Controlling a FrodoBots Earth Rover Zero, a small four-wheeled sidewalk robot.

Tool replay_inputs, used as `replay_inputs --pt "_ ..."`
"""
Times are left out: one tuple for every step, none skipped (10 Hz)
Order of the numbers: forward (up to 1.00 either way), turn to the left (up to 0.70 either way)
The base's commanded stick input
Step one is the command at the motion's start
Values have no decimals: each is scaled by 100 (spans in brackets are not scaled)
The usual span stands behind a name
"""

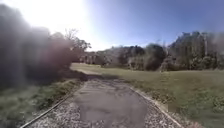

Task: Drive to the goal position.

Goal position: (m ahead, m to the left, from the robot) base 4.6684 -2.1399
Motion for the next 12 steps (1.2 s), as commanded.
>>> replay_inputs --pt "50 0" --pt "50 0" --pt "50 0" --pt "50 0" --pt "50 0" --pt "50 0" --pt "50 0" --pt "50 0" --pt "50 0" --pt "50 4" --pt "50 20" --pt "50 16"
